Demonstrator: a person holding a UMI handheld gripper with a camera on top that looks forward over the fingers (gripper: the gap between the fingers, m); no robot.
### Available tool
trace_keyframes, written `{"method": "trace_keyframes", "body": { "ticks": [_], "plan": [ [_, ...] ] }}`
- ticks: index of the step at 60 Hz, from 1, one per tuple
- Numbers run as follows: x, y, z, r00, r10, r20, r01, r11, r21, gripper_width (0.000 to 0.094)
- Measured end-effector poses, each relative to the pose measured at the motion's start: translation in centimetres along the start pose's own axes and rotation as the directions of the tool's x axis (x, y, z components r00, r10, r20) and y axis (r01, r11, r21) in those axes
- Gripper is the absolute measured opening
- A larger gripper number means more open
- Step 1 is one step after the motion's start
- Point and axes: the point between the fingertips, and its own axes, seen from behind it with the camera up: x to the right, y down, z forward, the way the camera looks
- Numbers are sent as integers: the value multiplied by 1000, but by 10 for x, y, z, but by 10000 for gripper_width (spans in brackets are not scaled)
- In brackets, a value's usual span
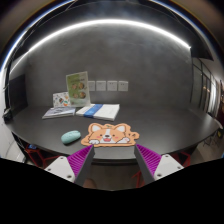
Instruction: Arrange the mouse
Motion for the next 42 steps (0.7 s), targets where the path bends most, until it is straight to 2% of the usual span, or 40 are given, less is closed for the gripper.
{"method": "trace_keyframes", "body": {
  "ticks": [9, 16, 23, 34, 40, 42],
  "plan": [
    [-37, 5, 9, 998, 12, 64, -12, 1000, 6, 839],
    [-99, 14, 36, 985, 7, 171, -8, 1000, 6, 838],
    [-157, 37, 72, 965, -5, 261, 16, 999, -41, 840],
    [-214, 58, 120, 951, 13, 309, 24, 993, -113, 838],
    [-229, 68, 147, 953, 21, 302, 28, 987, -158, 841],
    [-231, 61, 158, 957, 9, 289, 32, 990, -136, 836]
  ]
}}
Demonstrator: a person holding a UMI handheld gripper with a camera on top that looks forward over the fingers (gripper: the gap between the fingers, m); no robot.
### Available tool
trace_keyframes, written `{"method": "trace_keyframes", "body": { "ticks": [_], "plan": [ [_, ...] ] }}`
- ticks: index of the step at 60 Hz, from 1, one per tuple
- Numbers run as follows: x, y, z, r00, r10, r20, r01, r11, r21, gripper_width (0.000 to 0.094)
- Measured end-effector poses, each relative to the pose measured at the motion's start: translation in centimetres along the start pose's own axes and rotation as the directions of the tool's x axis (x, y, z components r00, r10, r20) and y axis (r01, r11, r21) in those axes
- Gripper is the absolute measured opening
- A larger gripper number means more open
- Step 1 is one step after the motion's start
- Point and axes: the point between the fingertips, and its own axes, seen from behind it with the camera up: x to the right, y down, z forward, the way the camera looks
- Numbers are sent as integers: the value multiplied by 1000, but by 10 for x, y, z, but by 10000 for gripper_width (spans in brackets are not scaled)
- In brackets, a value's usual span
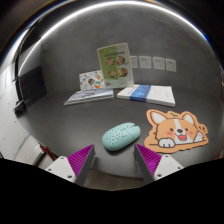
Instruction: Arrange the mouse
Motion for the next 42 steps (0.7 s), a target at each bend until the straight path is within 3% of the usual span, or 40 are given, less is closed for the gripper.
{"method": "trace_keyframes", "body": {
  "ticks": [15, 19, 23, 32, 36, 42],
  "plan": [
    [-3, -34, 64, 997, 1, -78, -1, 1000, 1, 824],
    [-1, -40, 76, 992, -41, -119, 42, 999, 12, 764],
    [-6, -42, 82, 993, -23, -119, 26, 999, 26, 538],
    [-19, -42, 75, 996, -17, -85, 16, 1000, -15, 415],
    [-32, -80, 52, 997, -46, -56, 50, 996, 80, 401],
    [-17, -149, 2, 988, -106, -114, 130, 964, 233, 400]
  ]
}}
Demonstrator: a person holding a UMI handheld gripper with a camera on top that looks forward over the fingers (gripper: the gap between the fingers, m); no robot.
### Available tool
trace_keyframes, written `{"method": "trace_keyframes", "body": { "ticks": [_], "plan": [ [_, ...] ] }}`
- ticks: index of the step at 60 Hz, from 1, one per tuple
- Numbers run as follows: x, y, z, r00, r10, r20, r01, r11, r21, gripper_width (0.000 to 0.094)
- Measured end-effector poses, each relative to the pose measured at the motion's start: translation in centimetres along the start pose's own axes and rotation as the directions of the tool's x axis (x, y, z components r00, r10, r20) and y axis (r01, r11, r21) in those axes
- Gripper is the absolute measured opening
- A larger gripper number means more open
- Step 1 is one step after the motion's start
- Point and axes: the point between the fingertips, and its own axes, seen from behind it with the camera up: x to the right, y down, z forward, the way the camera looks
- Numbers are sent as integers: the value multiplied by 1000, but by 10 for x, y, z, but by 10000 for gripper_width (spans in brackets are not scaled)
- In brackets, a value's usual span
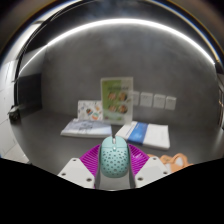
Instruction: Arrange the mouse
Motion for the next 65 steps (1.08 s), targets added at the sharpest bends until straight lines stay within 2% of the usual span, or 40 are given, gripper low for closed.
{"method": "trace_keyframes", "body": {
  "ticks": [5, 10, 13, 19, 26, 31, 35, 36, 37, 38, 39, 42, 43, 48, 49, 51, 65],
  "plan": [
    [61, -43, -20, 998, 41, -55, -37, 997, 65, 398],
    [132, -41, -40, 980, 69, -185, -56, 996, 71, 397],
    [170, -19, -43, 966, 90, -242, -84, 996, 32, 395],
    [216, 55, -30, 948, 132, -290, -166, 981, -97, 396],
    [219, 117, -8, 958, 116, -263, -177, 960, -219, 398],
    [218, 141, 3, 959, 106, -261, -177, 948, -266, 402],
    [219, 141, 9, 961, 100, -256, -166, 954, -251, 414],
    [219, 141, 9, 961, 102, -256, -168, 953, -251, 497],
    [219, 141, 9, 961, 104, -256, -171, 952, -253, 449],
    [219, 142, 9, 961, 105, -255, -172, 950, -259, 535],
    [219, 141, 9, 962, 104, -253, -172, 949, -263, 489],
    [218, 143, 9, 965, 108, -239, -174, 946, -274, 547],
    [217, 143, 8, 966, 115, -232, -179, 944, -276, 628],
    [208, 132, -4, 969, 159, -188, -203, 947, -250, 894],
    [206, 129, -8, 970, 165, -177, -206, 948, -241, 849],
    [204, 124, -16, 971, 176, -162, -211, 950, -231, 835],
    [210, 108, -102, 965, 241, -105, -258, 946, -196, 835]
  ]
}}
